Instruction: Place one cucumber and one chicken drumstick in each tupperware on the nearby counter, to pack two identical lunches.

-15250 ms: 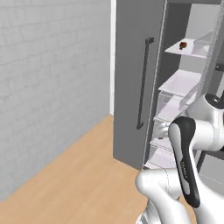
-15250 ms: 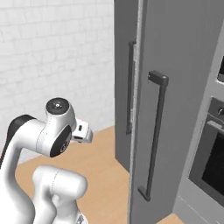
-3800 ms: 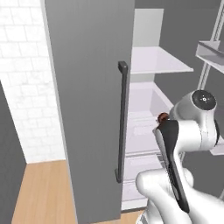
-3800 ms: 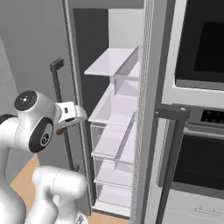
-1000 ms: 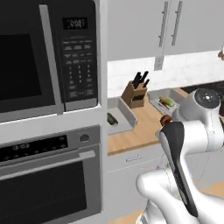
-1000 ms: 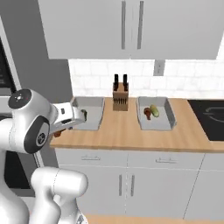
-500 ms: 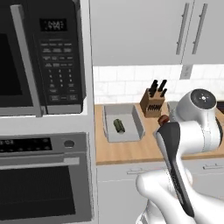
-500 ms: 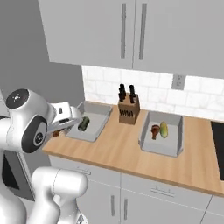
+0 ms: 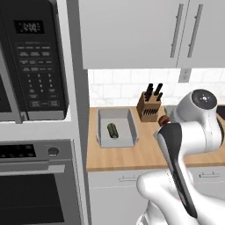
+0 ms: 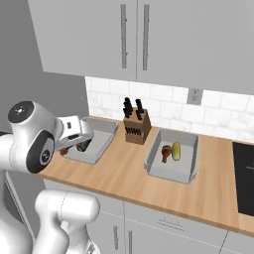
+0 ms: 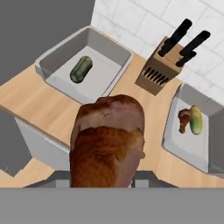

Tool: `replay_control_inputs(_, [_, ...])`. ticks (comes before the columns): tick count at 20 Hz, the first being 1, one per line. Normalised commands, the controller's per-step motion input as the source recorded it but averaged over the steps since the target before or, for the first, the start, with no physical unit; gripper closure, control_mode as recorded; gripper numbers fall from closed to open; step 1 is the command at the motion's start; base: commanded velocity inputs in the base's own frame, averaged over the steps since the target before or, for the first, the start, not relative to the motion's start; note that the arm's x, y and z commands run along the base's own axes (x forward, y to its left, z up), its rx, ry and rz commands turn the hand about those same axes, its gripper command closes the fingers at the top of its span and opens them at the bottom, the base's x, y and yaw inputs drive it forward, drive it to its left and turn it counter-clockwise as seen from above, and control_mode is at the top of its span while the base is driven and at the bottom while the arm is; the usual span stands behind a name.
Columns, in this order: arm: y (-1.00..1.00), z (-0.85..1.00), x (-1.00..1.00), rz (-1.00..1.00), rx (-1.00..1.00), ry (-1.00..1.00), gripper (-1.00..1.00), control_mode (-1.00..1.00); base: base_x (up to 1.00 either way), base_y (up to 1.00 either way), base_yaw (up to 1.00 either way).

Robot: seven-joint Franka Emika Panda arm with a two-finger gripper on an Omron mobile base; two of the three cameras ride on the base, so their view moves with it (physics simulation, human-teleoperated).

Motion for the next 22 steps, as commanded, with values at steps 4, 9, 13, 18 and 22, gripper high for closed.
replay_control_inputs(4, [0.02, -0.09, 0.00, 0.00, 0.00, 0.04, 1.00, -1.00, 0.00, 0.00, 0.00])
replay_control_inputs(9, [0.23, -0.19, 0.22, -0.06, 0.10, 0.00, 1.00, -1.00, 0.00, 0.00, 0.00])
replay_control_inputs(13, [0.29, -0.39, 0.56, -0.20, 0.44, 0.00, 1.00, -1.00, 0.00, 0.00, 0.00])
replay_control_inputs(18, [0.17, -0.37, 0.55, -0.18, 0.33, 0.00, 1.00, -1.00, 0.00, 0.00, 0.00])
replay_control_inputs(22, [0.26, -0.28, 0.60, -0.13, 0.10, 0.03, 1.00, -1.00, 0.00, 0.00, 0.00])
